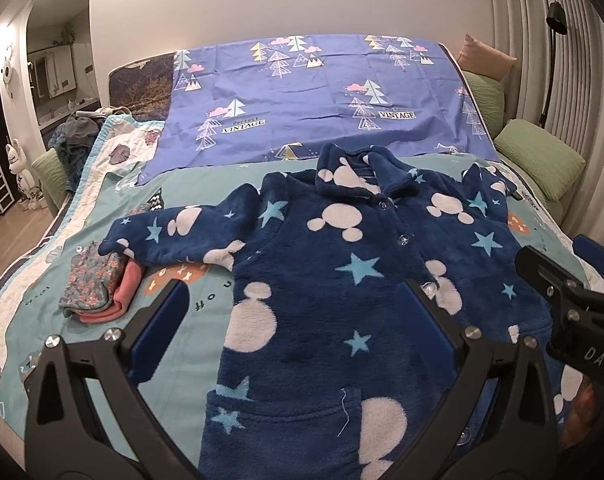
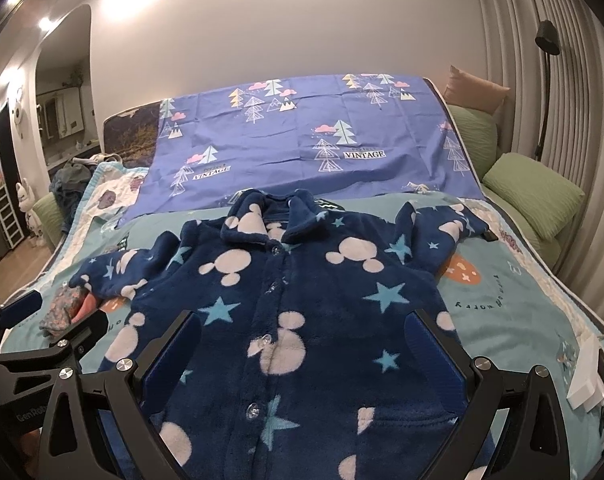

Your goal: Fold small clothes

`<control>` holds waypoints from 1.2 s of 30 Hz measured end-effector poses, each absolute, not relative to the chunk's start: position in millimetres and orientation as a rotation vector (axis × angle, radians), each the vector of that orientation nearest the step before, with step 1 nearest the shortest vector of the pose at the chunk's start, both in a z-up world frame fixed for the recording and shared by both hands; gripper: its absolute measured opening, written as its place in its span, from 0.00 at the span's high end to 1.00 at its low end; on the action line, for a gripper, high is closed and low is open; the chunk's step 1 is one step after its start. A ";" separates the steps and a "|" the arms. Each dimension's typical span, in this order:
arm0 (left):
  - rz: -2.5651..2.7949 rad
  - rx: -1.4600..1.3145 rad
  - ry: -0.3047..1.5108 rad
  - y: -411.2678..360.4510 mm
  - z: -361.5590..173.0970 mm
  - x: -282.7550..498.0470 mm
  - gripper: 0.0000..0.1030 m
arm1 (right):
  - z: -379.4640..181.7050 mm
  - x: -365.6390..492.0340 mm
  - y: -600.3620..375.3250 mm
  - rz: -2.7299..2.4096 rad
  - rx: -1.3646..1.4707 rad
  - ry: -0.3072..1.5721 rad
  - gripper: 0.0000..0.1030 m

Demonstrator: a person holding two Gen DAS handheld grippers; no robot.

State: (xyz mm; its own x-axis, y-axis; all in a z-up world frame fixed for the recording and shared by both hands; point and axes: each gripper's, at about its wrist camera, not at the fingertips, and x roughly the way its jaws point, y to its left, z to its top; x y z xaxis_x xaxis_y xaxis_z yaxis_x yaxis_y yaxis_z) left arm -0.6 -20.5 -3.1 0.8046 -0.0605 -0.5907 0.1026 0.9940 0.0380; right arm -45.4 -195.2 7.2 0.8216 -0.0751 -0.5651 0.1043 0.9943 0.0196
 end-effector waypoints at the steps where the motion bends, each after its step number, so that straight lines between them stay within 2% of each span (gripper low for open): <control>1: -0.093 0.067 0.631 -20.5 -3.4 -0.6 0.01 | 7.6 -45.1 -195.1 -0.098 0.048 0.599 0.00; 36: -0.137 0.040 0.648 -16.7 -13.1 12.3 0.01 | 11.3 -33.5 -193.8 -0.114 0.063 0.614 0.00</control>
State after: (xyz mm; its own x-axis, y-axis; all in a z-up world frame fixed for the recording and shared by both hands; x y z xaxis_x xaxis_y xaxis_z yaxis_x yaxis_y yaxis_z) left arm 12.3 -16.7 -13.1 0.7884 -0.1142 -0.6045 0.1394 0.9902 -0.0052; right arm -33.5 -193.8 11.3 0.8116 -0.0878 -0.5776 0.1252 0.9918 0.0252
